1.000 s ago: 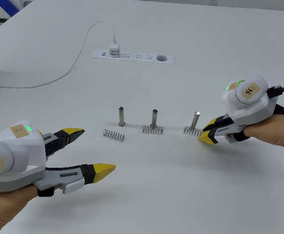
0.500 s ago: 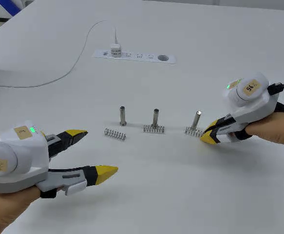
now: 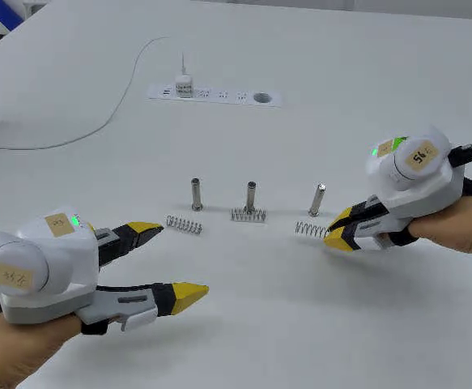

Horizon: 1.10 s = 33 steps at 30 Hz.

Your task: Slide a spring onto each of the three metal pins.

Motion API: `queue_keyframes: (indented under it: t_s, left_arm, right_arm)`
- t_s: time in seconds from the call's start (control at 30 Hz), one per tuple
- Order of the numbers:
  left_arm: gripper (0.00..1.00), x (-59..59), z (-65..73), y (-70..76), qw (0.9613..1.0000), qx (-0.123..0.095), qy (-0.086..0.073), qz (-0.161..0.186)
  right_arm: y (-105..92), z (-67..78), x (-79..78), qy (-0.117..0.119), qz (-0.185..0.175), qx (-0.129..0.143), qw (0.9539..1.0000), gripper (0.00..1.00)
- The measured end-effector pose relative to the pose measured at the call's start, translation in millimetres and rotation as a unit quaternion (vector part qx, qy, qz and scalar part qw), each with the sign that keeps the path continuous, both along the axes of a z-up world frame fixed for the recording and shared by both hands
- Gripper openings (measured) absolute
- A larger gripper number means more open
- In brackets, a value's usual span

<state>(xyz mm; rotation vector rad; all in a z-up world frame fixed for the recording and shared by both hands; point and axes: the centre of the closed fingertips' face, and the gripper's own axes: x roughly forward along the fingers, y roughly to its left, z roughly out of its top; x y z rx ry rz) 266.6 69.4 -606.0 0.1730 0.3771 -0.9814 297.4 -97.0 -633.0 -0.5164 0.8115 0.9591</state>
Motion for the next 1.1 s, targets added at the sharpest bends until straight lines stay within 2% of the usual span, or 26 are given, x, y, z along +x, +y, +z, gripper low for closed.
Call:
queue_keyframes:
  t_s: [0.3,0.67,0.83,1.1]
  left_arm:
    - [0.61,-1.1,4.7,-30.0,0.9990,0.000,-0.009,-0.043]
    - [0.52,-4.8,9.3,-57.7,0.9959,-0.002,-0.018,-0.089]
    - [0.46,-7.3,11.5,-65.6,0.9944,-0.005,-0.024,-0.103]
    - [0.36,-10.1,13.6,-70.6,0.9938,-0.015,-0.015,-0.109]
  right_arm:
    - [23.7,14.4,-15.3,-0.012,0.049,-0.003,0.9987,0.11]
    - [50.2,29.0,-30.7,-0.022,0.098,-0.002,0.9949,0.11]
    - [61.3,34.6,-35.9,-0.029,0.114,0.006,0.9930,0.11]
    - [70.5,36.3,-42.5,-0.031,0.129,0.016,0.9910,0.11]
